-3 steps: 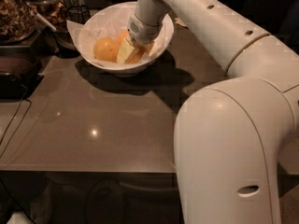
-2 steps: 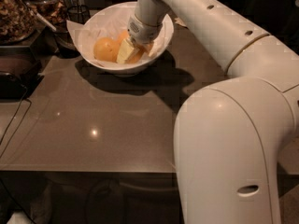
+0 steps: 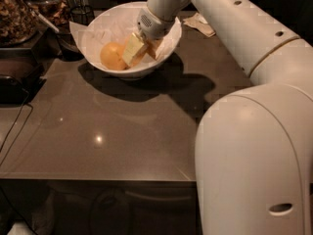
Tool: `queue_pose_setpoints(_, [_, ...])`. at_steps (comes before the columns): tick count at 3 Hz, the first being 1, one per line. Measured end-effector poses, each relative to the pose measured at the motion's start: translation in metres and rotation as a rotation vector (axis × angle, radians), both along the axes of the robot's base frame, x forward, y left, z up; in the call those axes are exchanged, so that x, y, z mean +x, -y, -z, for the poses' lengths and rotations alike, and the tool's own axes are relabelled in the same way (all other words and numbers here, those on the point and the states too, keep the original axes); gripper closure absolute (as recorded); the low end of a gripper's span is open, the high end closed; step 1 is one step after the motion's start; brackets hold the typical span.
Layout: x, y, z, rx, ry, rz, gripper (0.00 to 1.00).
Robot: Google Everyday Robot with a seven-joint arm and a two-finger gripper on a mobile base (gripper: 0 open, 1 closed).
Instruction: Pick orange from white bowl
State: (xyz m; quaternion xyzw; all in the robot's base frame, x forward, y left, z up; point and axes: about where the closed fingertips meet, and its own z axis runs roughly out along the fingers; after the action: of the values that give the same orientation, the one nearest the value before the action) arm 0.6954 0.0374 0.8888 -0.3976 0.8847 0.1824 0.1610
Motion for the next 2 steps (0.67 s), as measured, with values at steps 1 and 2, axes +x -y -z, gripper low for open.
queue_pose_setpoints(1, [-0.007,0.007,-0.025,0.053,0.023,-0.013,1.0])
queue_pose_setpoints(2, [-0.014,0.012,-0.043,0.096,0.042,-0.039,1.0])
